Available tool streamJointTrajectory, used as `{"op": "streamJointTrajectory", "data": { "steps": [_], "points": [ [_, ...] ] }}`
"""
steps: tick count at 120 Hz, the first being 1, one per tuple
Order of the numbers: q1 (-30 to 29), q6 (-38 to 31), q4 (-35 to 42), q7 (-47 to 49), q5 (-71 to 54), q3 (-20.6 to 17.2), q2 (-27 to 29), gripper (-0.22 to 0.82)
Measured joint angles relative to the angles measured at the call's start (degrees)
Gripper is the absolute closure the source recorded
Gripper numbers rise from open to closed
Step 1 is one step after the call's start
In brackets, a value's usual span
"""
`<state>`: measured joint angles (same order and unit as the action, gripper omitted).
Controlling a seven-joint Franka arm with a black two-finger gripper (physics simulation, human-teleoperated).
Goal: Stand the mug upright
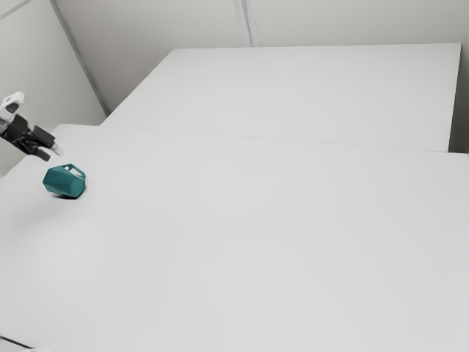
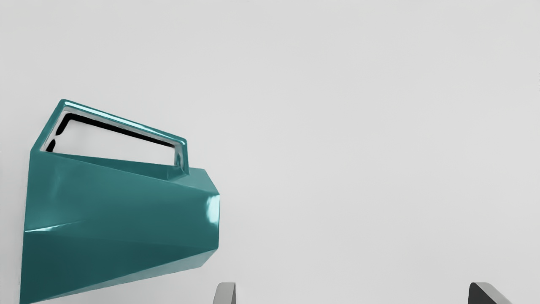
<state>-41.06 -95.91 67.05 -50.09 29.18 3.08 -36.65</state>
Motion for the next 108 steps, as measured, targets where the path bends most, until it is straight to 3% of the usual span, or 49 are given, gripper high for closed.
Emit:
{"op": "streamJointTrajectory", "data": {
  "steps": [47,108],
  "points": [
    [-7.0,-1.5,-11.3,-10.8,7.8,-0.6,-13.7,0.00],
    [-7.9,-0.8,-18.3,-19.4,14.1,-1.4,-20.5,0.00]
  ]
}}
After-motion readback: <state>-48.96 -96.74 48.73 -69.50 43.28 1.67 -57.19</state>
